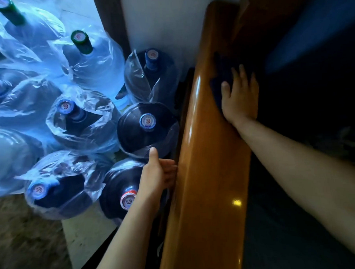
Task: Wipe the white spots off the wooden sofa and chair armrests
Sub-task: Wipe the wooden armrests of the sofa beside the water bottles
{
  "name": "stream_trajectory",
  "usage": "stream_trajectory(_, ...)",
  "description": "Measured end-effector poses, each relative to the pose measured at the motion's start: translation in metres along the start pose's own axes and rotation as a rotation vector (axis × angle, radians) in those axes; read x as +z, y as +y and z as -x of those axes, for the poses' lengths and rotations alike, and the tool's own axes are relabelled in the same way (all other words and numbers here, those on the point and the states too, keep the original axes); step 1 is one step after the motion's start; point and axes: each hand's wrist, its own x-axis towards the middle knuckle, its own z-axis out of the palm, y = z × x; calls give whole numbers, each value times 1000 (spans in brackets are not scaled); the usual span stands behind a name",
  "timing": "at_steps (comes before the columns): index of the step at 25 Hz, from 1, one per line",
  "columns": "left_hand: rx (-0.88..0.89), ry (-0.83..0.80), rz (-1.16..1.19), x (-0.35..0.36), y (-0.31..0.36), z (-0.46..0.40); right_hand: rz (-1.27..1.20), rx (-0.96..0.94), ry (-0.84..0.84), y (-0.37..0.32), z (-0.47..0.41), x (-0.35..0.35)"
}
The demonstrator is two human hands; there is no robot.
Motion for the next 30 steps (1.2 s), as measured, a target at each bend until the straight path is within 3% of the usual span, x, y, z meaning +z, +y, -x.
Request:
stream_trajectory(3,-39,21,11,-8,-25,19,55,-554,-179,1,136,10)
stream_trajectory(5,-79,76,26,-12,-45,30,151,-904,-316,-3,144,2)
stream_trajectory(6,-83,112,44,-15,-58,36,215,-988,-321,-14,119,-1)
stream_trajectory(9,-12,196,46,-30,-100,44,555,-886,-270,-75,28,-9)
stream_trajectory(11,33,254,36,-39,-125,53,663,-826,-322,-98,28,-4)
stream_trajectory(14,88,369,94,-49,-163,75,662,-1079,-452,-97,137,14)
stream_trajectory(18,-19,498,293,-64,-218,115,445,-1292,-600,-79,330,13)
stream_trajectory(20,-82,516,503,-67,-241,136,359,-1390,-658,-69,365,9)
stream_trajectory(23,-124,390,866,-67,-260,157,449,-1565,-663,-73,338,10)
stream_trajectory(27,-110,313,895,-71,-257,160,773,-1129,-556,-110,312,24)
stream_trajectory(30,-120,354,815,-82,-249,160,611,-1082,-483,-102,360,28)
